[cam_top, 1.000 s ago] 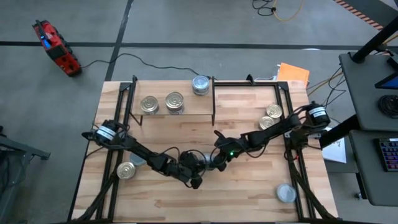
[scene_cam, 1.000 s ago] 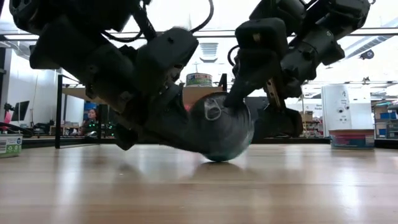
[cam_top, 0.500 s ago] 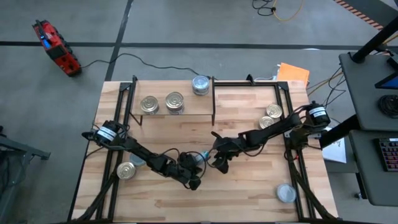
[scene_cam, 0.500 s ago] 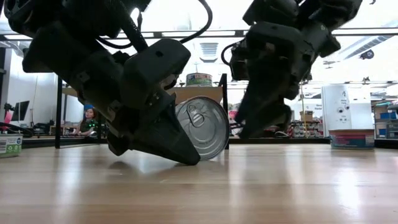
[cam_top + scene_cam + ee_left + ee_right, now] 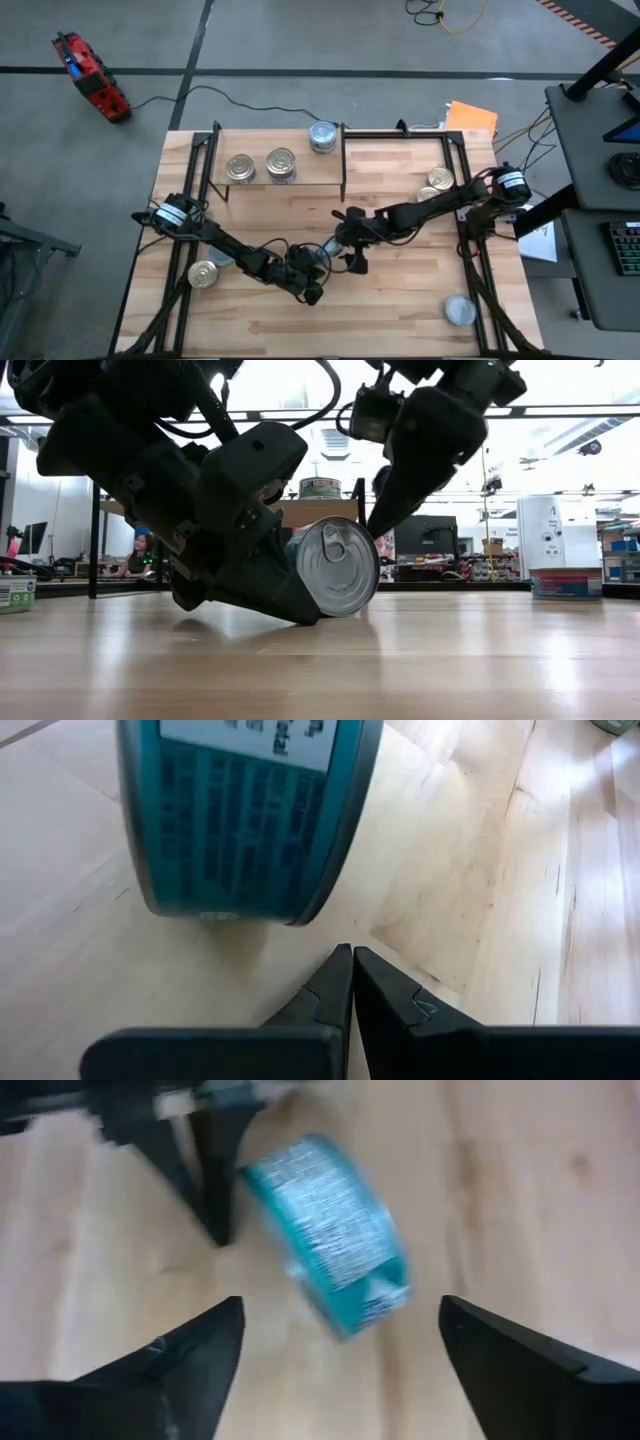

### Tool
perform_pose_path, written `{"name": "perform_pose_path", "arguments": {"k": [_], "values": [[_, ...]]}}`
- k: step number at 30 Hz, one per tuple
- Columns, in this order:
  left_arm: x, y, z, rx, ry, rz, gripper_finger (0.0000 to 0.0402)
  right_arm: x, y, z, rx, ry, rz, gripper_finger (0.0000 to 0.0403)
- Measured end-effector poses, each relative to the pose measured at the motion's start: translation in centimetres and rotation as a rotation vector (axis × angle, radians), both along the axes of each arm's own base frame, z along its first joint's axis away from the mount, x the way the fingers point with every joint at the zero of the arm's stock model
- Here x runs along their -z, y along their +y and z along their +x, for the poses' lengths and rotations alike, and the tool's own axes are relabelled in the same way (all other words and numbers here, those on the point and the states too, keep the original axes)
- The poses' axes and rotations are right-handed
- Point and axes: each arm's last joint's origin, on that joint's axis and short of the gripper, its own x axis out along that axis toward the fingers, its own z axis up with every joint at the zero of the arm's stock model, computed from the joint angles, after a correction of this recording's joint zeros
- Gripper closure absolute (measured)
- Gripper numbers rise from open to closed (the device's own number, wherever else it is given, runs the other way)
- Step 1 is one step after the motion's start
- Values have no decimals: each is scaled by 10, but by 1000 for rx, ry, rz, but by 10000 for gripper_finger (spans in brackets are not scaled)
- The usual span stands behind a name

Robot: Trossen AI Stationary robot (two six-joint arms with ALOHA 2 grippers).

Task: Stack canned seafood by type on shelf
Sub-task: Put the blue tuna can on the shelf

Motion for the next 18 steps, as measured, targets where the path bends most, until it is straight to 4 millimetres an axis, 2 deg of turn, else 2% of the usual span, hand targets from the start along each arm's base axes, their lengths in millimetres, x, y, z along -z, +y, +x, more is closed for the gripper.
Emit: {"name": "perform_pose_path", "arguments": {"k": [3,6,10,15,18], "values": [[0,0,0,1,2,0,401,-6,-5,5,3,-27,-52,53],[0,0,0,-1,1,-3,401,-9,-9,7,-41,-41,-63,46],[0,0,0,-2,1,-4,402,-4,-10,10,-99,-33,-34,61],[0,0,0,-16,-2,-12,402,15,-6,19,-148,-27,24,82],[0,0,0,-22,-3,-19,402,17,-6,21,-137,-31,51,98]]}}
